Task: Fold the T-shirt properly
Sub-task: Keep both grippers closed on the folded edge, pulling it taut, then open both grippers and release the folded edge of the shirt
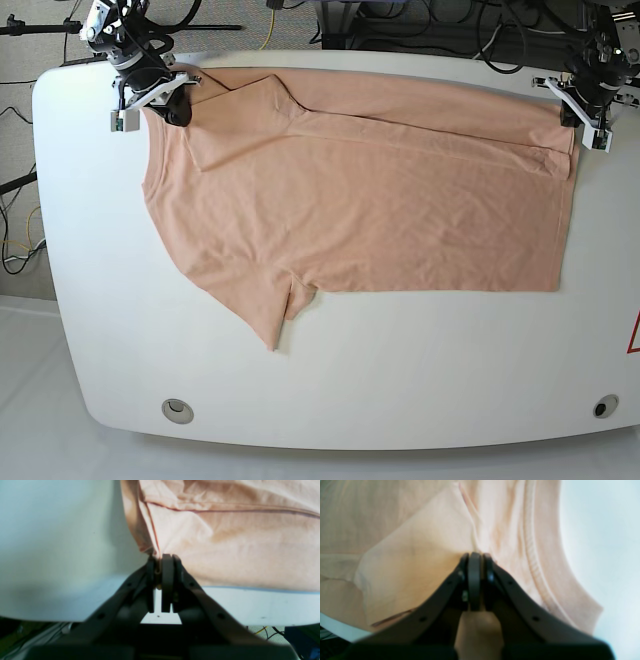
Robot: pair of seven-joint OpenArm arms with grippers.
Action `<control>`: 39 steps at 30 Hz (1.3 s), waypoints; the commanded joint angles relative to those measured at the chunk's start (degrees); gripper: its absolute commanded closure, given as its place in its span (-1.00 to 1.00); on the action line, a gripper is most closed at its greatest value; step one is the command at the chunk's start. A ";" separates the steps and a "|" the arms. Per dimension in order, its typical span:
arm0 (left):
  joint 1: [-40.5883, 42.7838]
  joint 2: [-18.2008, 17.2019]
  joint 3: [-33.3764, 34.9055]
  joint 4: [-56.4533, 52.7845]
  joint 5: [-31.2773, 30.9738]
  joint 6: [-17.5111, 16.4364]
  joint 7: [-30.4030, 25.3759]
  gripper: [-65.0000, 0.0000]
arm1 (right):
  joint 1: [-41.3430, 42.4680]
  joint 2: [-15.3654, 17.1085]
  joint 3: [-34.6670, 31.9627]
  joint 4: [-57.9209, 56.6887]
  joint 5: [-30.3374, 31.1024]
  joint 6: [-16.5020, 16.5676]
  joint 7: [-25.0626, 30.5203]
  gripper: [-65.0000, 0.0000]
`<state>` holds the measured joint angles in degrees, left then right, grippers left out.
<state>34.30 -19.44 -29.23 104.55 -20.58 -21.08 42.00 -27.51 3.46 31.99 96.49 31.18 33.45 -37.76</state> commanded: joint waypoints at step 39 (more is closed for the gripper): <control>-7.45 1.90 -13.01 1.86 0.05 -10.79 8.77 0.10 | -0.05 -0.70 0.06 5.36 5.08 -0.53 -5.98 0.95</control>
<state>26.83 -16.82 -41.74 105.41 -19.79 -31.64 51.53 -27.51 2.24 31.77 101.08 34.98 32.82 -44.86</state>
